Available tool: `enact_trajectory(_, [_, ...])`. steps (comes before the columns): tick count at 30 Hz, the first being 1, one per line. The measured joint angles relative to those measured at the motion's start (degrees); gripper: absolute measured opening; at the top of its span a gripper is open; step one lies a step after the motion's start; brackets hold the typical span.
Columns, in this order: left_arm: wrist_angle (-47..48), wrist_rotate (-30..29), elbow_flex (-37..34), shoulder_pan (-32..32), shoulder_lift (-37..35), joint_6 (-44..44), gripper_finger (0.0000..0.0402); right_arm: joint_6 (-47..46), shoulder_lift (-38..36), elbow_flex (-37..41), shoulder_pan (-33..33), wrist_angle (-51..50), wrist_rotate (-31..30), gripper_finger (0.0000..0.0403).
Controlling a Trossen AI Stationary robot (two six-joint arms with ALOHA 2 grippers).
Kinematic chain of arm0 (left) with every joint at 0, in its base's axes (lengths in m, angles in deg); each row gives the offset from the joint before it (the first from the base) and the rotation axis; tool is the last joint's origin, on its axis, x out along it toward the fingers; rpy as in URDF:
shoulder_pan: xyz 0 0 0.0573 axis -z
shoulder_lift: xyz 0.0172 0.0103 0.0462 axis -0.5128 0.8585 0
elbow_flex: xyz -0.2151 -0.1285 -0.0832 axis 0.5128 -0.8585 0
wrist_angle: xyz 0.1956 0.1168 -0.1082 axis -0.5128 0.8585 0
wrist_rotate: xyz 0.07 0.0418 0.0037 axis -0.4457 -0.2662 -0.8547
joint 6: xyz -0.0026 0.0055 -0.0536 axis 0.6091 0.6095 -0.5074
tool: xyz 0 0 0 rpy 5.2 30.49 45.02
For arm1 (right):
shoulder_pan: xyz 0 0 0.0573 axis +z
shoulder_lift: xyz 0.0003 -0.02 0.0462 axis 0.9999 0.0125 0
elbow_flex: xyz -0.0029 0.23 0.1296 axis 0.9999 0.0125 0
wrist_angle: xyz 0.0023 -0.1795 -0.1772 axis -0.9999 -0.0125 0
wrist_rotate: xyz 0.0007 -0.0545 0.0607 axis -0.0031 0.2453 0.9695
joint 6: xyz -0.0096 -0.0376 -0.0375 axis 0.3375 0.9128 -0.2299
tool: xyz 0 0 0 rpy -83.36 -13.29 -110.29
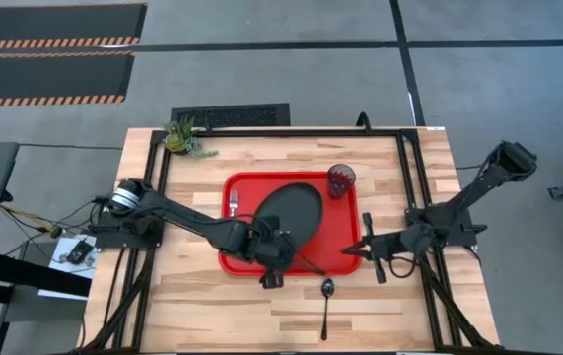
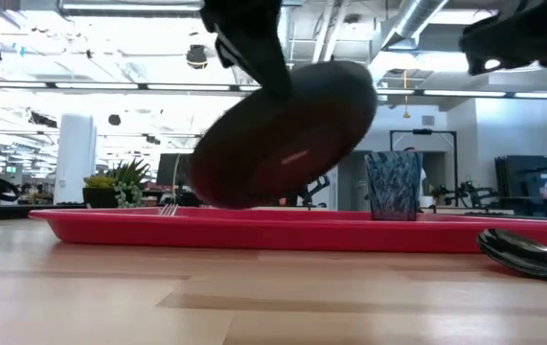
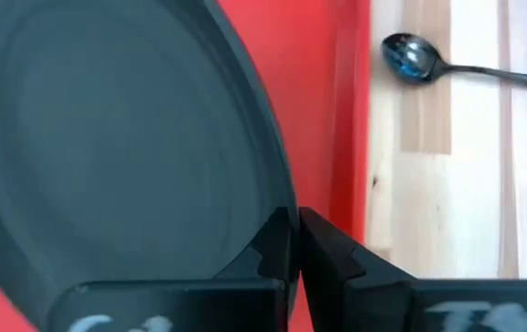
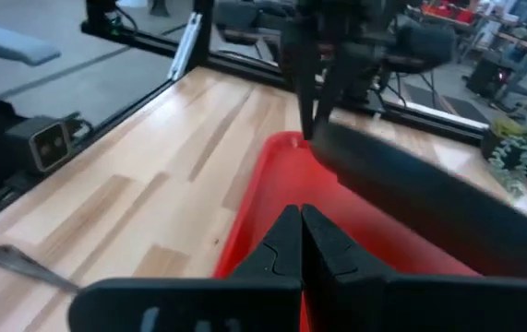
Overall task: Pick and place plate/cup/fork/spoon on tray
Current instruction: Put the black plate to the right of the pink fork on the red tray
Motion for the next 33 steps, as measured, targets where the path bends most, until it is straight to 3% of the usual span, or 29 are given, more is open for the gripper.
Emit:
enact_trajectory(9, [1.25, 0.26, 4.31, -2.00, 5.51, 0.90, 0.0000, 0.14, 0.17, -0.04, 2.00, 0.08, -2.91, 0.0011])
enact_trajectory(33, [-0.43, 6.86, 3.92, -5.07, 10.81, 3.28, 0.0000, 0.16, 0.20, -0.04, 1.98, -0.17, -2.80, 0.0011])
